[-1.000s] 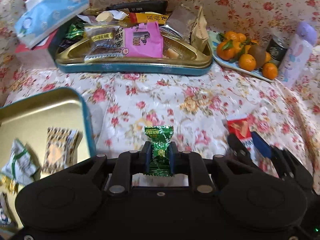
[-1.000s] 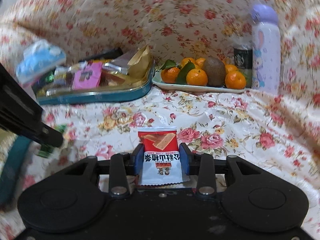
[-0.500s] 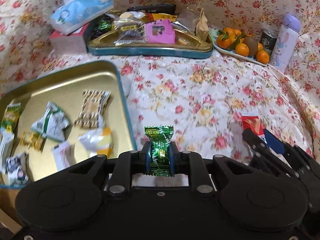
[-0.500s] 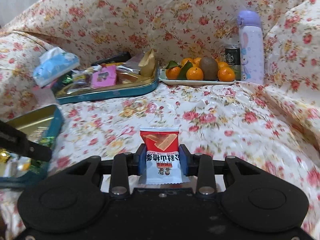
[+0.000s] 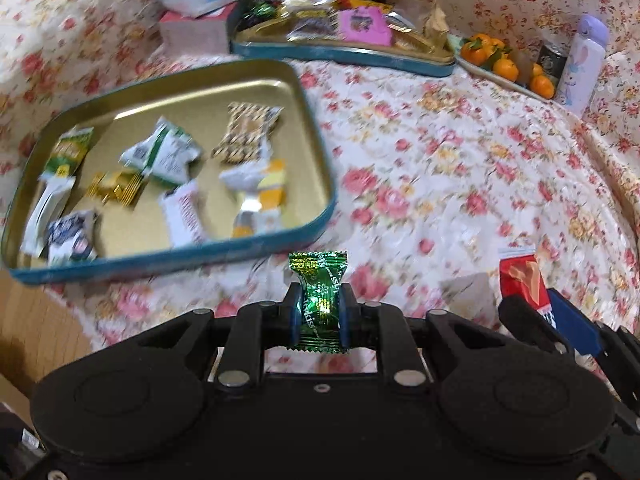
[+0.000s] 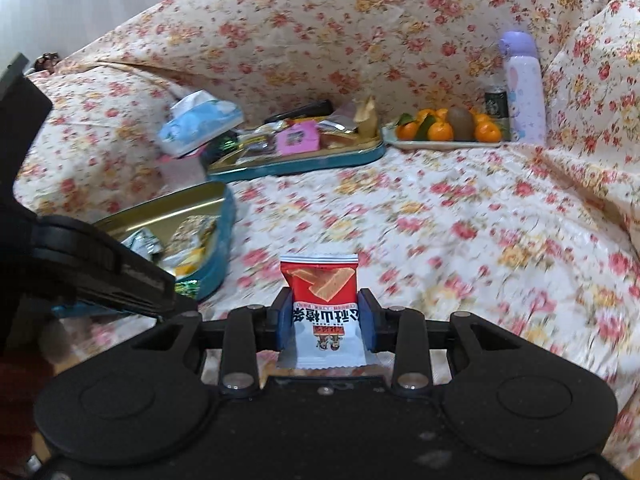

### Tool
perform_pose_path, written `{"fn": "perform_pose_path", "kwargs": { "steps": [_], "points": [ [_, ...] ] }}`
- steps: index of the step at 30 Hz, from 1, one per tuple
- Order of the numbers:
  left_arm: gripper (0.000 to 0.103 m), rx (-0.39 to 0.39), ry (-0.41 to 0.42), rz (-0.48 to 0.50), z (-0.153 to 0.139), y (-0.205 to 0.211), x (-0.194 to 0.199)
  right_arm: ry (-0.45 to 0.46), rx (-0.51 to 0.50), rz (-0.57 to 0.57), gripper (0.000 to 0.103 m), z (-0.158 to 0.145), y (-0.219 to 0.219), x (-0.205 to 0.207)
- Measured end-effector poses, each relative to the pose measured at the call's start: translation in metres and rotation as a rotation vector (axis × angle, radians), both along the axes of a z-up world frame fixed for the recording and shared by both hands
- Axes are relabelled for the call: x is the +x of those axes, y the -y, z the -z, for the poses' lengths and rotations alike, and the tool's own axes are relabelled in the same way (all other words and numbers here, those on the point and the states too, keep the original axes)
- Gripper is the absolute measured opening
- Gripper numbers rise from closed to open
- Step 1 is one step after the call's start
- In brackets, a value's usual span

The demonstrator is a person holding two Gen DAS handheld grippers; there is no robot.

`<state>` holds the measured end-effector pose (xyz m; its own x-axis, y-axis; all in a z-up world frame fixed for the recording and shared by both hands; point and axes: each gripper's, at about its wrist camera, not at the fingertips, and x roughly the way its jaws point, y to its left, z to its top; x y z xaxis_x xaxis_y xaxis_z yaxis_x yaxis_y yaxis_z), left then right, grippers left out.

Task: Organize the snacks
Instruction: 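Carry the green candy and red wafer packet over the gold tin tray, then open the left gripper then the right to drop both snacks into the tray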

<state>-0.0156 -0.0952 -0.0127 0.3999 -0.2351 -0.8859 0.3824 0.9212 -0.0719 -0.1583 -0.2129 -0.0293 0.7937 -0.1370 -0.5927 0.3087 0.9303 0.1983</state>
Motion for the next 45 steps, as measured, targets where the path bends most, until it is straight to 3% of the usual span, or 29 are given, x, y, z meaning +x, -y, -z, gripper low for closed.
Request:
{"fn": "perform_pose_path", "kwargs": {
  "steps": [11, 19, 30, 38, 45],
  "points": [
    [0.024, 0.022, -0.017, -0.077, 0.006, -0.046, -0.008, -0.081, 0.016, -0.135, 0.036, 0.005, -0.046, -0.011],
    [0.024, -0.001, 0.054, -0.163, -0.020, -0.086, 0.012, -0.063, 0.019, -0.243, 0.036, -0.008, -0.074, 0.007],
    [0.024, 0.018, 0.176, -0.276, -0.038, -0.108, 0.092, 0.022, -0.023, -0.307, 0.036, -0.037, -0.089, 0.071],
    [0.024, 0.073, 0.170, -0.327, -0.020, -0.111, 0.151, 0.048, -0.053, -0.332, 0.036, -0.043, -0.099, 0.136],
    [0.026, 0.086, 0.155, -0.326, -0.005, -0.112, 0.176, 0.030, -0.073, -0.333, 0.036, -0.036, -0.103, 0.178]
  ]
}}
